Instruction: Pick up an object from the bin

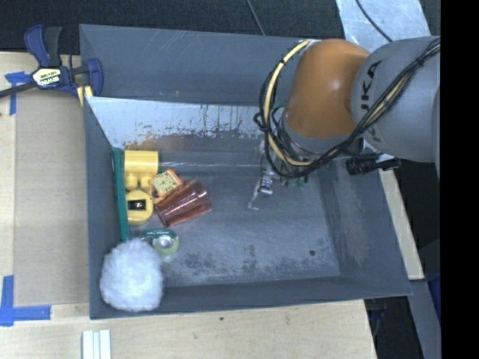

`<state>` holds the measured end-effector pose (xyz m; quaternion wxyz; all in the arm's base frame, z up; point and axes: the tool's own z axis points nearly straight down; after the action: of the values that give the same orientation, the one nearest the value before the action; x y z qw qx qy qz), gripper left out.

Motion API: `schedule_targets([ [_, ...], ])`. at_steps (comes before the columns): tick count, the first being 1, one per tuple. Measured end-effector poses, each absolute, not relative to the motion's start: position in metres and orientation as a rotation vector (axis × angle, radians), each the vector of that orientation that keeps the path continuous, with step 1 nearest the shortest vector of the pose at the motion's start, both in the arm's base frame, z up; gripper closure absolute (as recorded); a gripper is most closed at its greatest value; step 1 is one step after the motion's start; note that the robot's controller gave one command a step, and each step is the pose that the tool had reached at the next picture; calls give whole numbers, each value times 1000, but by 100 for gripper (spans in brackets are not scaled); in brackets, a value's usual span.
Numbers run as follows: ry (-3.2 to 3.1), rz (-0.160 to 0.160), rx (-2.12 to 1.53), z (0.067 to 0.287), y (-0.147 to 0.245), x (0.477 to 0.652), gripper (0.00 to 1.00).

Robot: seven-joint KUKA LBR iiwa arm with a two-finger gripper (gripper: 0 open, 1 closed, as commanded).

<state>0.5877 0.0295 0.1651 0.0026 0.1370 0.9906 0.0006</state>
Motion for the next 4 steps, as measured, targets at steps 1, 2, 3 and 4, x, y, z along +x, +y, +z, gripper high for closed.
schedule_targets([
  [1,3102,1,458,160,29,587,0],
  [2,3118,1,317,183,20,581,0],
  [3,3106,2,384,129,46,576,0],
  [4,3121,1,280,109,51,573,0],
])
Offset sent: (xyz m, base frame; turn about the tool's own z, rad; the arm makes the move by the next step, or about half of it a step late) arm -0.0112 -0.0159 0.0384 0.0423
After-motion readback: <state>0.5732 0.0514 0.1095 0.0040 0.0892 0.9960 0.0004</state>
